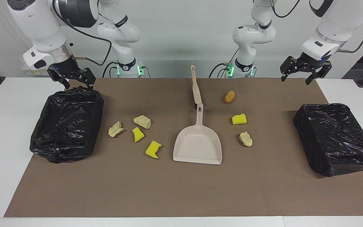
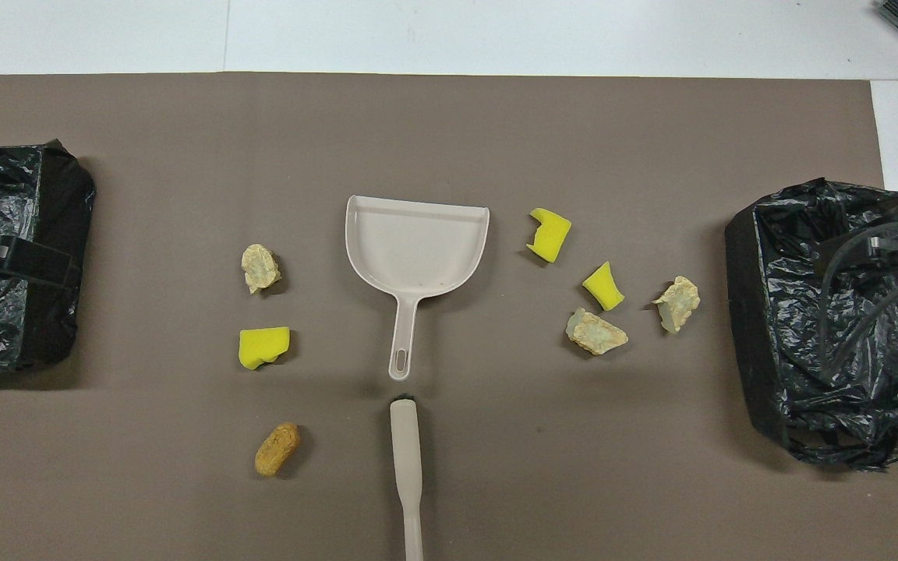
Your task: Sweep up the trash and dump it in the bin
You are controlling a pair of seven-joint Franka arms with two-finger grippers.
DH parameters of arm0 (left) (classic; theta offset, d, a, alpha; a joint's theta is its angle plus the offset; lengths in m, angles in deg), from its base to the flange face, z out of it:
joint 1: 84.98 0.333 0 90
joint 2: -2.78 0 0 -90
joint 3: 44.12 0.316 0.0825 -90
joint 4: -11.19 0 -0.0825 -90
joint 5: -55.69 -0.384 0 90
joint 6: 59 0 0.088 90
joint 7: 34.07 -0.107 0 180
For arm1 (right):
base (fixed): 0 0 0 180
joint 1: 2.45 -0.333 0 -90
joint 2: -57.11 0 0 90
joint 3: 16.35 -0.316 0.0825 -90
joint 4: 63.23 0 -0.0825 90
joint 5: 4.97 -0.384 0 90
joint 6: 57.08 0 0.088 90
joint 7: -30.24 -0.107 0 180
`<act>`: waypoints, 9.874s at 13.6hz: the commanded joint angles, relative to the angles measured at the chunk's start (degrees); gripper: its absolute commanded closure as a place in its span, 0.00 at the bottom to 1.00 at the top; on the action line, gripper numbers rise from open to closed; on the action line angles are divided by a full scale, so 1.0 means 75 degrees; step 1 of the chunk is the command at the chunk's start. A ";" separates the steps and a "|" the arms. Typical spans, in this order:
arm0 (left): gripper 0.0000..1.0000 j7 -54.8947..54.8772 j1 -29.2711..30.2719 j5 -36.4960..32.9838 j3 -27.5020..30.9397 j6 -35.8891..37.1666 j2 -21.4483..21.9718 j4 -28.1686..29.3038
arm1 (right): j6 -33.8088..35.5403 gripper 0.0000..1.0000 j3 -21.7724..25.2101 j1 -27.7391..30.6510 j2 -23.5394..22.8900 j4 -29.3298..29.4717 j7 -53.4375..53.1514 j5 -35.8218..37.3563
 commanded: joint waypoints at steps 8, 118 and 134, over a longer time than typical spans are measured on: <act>0.00 0.0058 0.0035 0.0018 -0.0055 0.0105 0.0150 0.0114 | 0.0093 0.00 -0.0038 0.0045 -0.0003 0.0035 0.0043 -0.0123; 1.00 0.0640 -0.0703 -0.0838 -0.0126 -0.2352 0.1623 0.6214 | -0.4592 1.00 -0.0577 -0.4174 -0.1153 -0.3360 0.7683 0.1681; 1.00 0.5200 -0.4486 0.1823 -0.0137 -0.4372 0.0830 0.6033 | -0.4465 1.00 -0.0577 -0.4478 -0.1034 -0.3504 0.7332 0.1694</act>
